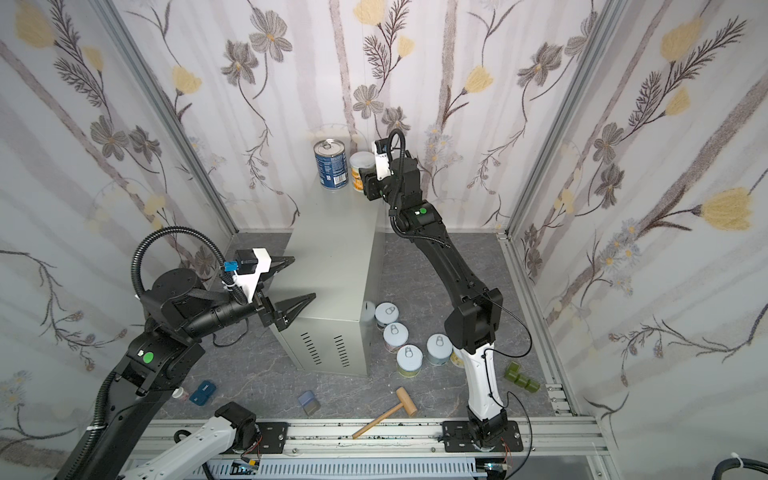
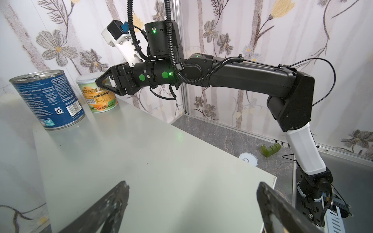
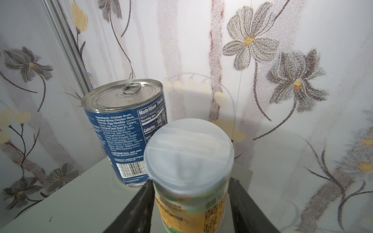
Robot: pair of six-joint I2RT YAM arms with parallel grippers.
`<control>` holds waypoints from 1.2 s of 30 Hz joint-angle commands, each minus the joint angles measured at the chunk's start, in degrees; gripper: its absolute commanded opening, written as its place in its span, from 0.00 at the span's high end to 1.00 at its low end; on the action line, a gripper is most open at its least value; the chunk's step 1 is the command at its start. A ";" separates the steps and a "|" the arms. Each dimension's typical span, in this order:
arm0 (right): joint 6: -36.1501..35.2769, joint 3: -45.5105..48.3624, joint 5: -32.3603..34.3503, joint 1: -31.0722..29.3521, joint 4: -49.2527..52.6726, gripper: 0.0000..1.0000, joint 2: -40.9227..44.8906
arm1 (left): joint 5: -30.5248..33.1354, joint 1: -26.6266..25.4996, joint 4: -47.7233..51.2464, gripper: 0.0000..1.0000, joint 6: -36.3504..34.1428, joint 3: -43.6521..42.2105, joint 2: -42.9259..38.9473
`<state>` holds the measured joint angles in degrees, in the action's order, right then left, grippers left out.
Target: Place and organize the canned foods onto the counter
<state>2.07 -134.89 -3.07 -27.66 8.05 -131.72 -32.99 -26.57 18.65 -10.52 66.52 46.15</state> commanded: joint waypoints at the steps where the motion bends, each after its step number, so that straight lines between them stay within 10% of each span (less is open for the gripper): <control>1: -0.44 -1.20 -0.83 0.15 -0.32 0.43 -0.90 | -0.14 0.11 -2.48 0.00 -0.37 0.02 -0.05; 16: 0.05 -3.65 -0.79 0.72 -0.30 0.44 -2.61 | 0.12 0.20 -2.40 0.00 -0.64 0.08 0.08; 23: -1.24 -2.00 -4.31 0.60 -0.13 0.18 0.96 | -0.06 0.46 -2.29 0.00 -0.56 -0.08 0.18; 36: 1.00 42.34 -6.07 0.42 -6.60 0.00 35.37 | 1.15 0.62 -3.23 0.00 0.09 -0.34 -0.05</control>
<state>2.13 -98.45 -8.88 -27.14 4.08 -101.47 -32.69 -26.00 18.22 -10.52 66.37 46.26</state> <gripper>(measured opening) 0.996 0.997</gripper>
